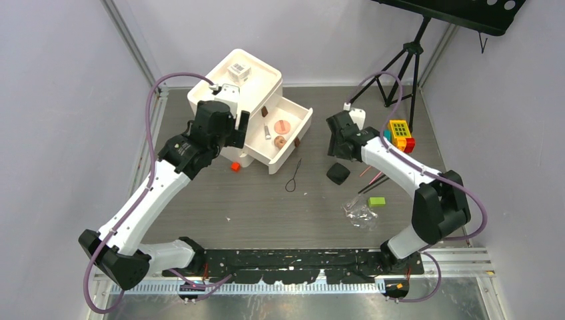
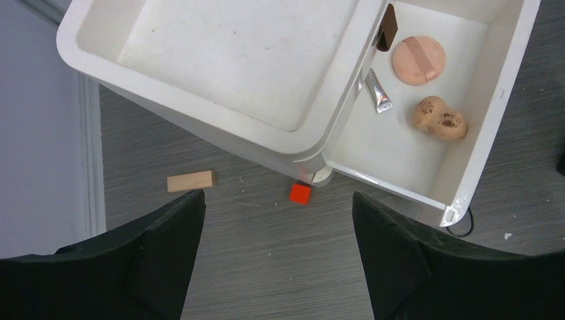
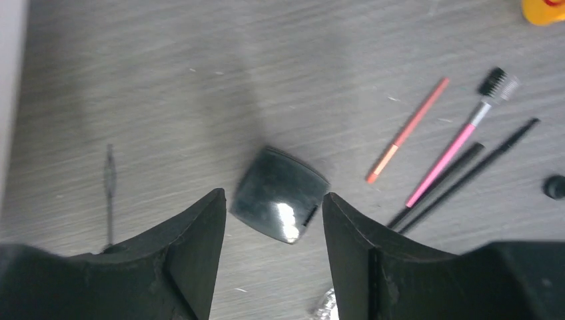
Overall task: Organize the makeup
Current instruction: Pick up the makeup from the center of the board.
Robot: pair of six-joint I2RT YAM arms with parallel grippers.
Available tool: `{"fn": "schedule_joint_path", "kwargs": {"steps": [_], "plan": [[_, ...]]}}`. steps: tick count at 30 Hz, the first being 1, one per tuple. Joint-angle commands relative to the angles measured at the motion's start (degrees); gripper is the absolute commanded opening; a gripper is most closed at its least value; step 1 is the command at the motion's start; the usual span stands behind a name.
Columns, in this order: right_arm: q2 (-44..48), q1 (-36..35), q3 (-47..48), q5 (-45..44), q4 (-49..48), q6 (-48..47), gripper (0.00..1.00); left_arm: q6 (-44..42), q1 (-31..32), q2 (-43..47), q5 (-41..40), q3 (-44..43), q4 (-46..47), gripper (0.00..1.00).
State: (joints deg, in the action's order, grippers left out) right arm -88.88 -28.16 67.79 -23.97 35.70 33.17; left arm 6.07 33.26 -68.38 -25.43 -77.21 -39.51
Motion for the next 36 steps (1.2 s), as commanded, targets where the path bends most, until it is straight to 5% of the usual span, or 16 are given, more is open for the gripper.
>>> {"fn": "schedule_joint_path", "kwargs": {"steps": [1,5,29,36], "plan": [[5.0,1.01,-3.15,-6.18,2.97,3.47,0.63,0.97,-0.25,0.78,1.08,-0.84,0.64,0.83],[6.14,1.75,-4.5,-3.28,2.54,7.57,0.85,0.97,-0.21,0.88,1.09,-0.97,0.61,0.83],[-9.9,10.46,-2.63,13.16,-11.07,-2.4,0.87,4.94,0.11,2.53,9.43,-0.48,1.86,0.79],[-11.03,10.58,-5.59,17.58,-13.01,-1.97,0.87,8.52,7.97,2.54,7.89,2.43,3.99,0.79]]}}
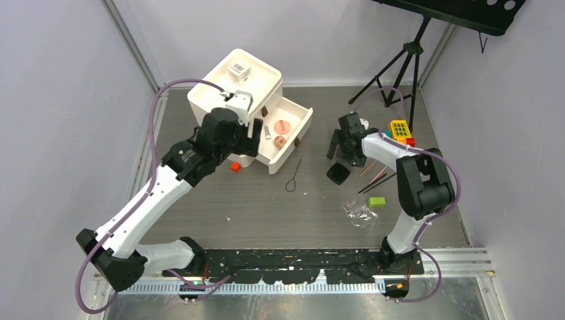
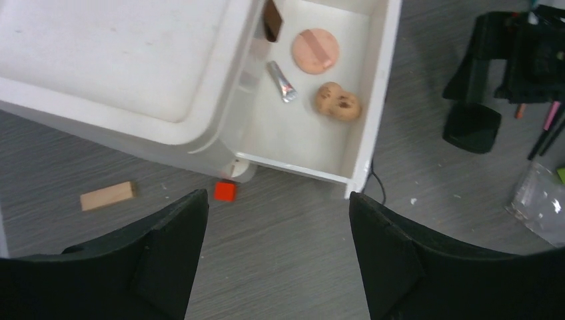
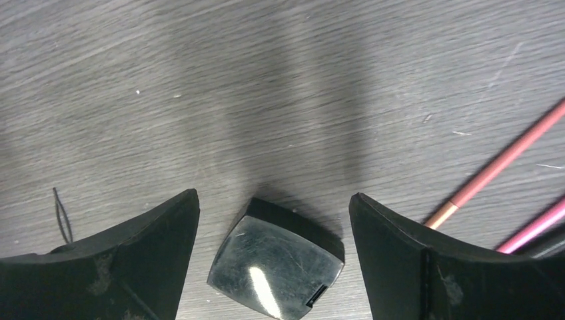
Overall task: Organize the makeup
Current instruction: Pick up the makeup from the center of the board.
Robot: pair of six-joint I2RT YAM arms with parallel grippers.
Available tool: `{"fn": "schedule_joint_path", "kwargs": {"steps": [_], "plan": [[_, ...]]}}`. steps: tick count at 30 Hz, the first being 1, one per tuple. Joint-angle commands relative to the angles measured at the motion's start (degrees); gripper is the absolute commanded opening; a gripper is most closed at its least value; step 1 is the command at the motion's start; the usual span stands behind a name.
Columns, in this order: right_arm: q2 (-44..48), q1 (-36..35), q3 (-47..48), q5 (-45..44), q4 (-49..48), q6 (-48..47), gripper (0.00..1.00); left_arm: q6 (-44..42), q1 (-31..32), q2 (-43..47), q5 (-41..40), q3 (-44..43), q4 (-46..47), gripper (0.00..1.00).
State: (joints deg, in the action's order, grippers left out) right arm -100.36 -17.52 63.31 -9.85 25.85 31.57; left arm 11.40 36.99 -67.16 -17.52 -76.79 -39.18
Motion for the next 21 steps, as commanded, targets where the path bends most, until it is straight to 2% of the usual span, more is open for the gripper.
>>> {"fn": "schedule_joint_path", "kwargs": {"steps": [1,5,12,21], "plan": [[0.58,0.01,-1.69,4.3,-3.48,-0.23,0.87,4.96,4.46,1.26,1.1,2.72,4.45,0.8],[0.73,-0.11,-2.87,6.47,-2.48,-1.06,0.87,8.74,5.21,0.61,7.82,4.83,7.32,0.79],[5.82,-0.78,-8.45,7.72,-3.64,0.99,0.88,9.98,7.3,1.46,4.69,7.99,8.54,0.79],[9.0,-6.73,-9.17,3.74,0.2,0.26,0.89,9.72,7.3,2.18,5.63,9.27,8.68,0.8]]}}
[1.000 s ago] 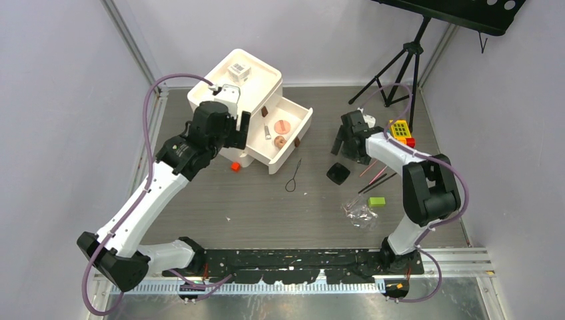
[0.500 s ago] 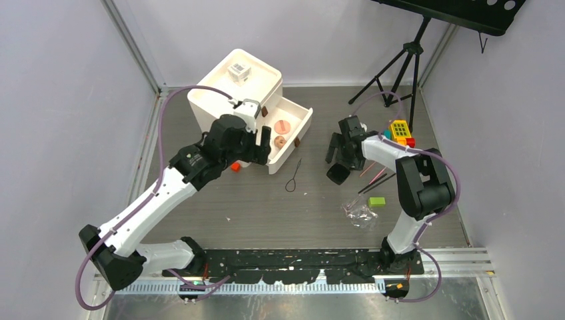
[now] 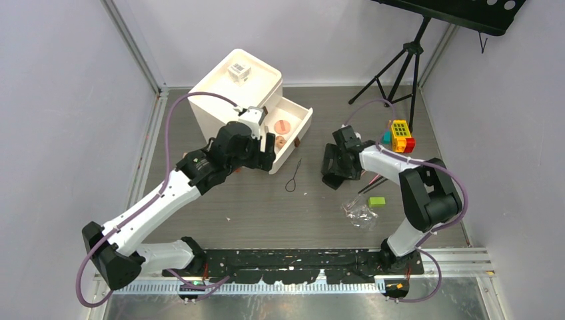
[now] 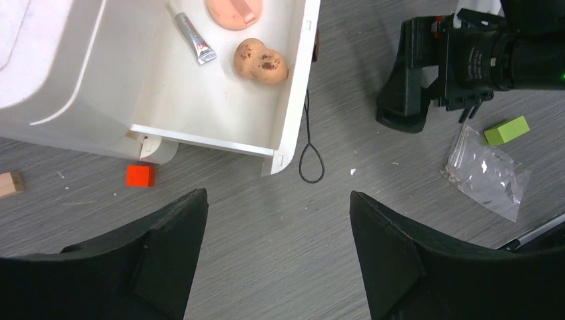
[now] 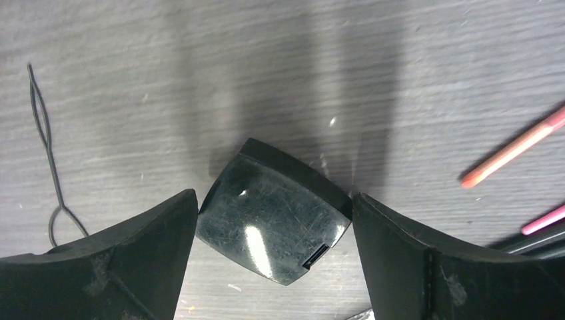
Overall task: Organize the makeup
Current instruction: Pick up the makeup from the center of the board.
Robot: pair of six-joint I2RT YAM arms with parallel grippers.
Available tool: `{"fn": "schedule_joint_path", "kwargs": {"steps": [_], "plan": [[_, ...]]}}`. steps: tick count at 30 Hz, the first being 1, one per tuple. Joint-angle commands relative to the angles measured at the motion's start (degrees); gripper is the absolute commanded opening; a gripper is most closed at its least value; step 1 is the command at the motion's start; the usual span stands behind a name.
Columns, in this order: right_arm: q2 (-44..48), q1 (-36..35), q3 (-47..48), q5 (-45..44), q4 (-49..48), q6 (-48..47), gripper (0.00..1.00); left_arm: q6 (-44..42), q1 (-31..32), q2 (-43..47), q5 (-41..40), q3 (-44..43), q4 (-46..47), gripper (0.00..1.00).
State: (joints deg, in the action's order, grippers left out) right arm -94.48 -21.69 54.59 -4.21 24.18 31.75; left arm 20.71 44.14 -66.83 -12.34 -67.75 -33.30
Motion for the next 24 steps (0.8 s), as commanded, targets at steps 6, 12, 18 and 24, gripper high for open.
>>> {"fn": "schedule_joint_path", "kwargs": {"steps": [6,12,18,24], "plan": [[4.03,-4.49,0.39,-5.07,4.07,-0.82,0.9,-0.14,0.16,1.95,0.39,0.81,3.29,0.81],[3.4,-4.74,2.77,-7.54,5.79,2.71,0.92,-0.62,0.16,1.65,1.04,1.01,3.47,0.81],[1.79,-6.26,3.95,-11.88,8.07,10.87,0.93,-1.55,0.2,2.19,0.61,1.47,3.66,0.81],[0.48,-8.98,5.01,-15.65,10.54,14.75,0.94,-2.92,0.16,2.61,-0.11,1.39,3.14,0.82]]}}
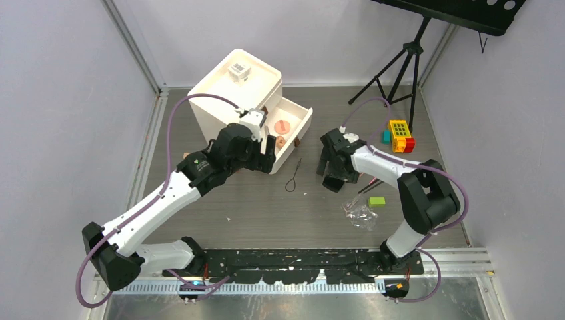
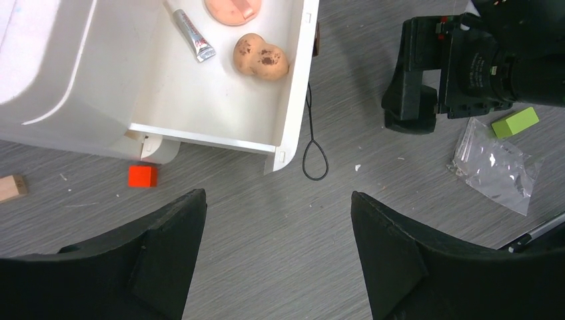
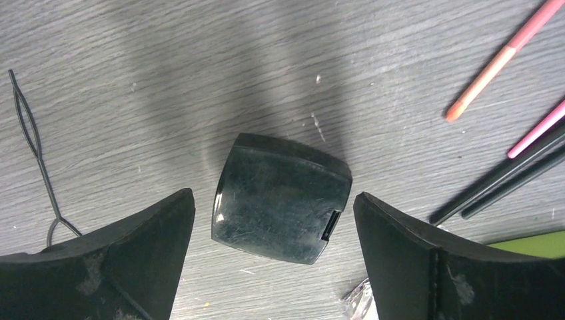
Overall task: Organize the makeup
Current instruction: Pick up the makeup from the center of the board.
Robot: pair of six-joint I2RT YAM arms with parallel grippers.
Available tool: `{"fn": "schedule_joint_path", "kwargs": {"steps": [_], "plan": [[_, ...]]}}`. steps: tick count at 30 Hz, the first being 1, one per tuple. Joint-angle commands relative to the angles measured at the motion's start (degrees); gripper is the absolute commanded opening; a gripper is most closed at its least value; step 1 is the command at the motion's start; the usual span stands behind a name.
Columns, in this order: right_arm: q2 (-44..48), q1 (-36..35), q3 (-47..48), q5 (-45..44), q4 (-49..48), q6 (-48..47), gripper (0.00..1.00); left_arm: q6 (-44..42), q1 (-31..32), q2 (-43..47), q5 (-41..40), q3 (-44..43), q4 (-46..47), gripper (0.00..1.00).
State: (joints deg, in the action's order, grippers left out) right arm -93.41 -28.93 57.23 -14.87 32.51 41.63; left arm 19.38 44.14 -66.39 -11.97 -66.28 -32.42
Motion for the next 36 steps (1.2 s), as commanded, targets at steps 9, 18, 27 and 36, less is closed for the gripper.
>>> {"fn": "schedule_joint_path", "kwargs": {"steps": [9,18,27,36], "plan": [[-2.19,-2.13,0.28,-6.56,-0.1,9.16,0.93,-2.88,0.16,3.26,-1.59,0.28,1.97,0.82],[-5.54,-2.15,-0.57,-5.19,-2.33,9.28,0.86,-4.05,0.16,3.9,-2.65,-1.32,0.79,0.83],[-3.49,-2.19,-0.29,-7.66,-1.89,7.55,0.62,-8.94,0.16,4.29,-5.18,-7.47,-2.15,0.84],[0.16,-2.14,12.48,-10.84,3.77,-0.44,0.58,-13.84,0.07,6.22,-15.44,-10.38,-3.97,0.86]]}}
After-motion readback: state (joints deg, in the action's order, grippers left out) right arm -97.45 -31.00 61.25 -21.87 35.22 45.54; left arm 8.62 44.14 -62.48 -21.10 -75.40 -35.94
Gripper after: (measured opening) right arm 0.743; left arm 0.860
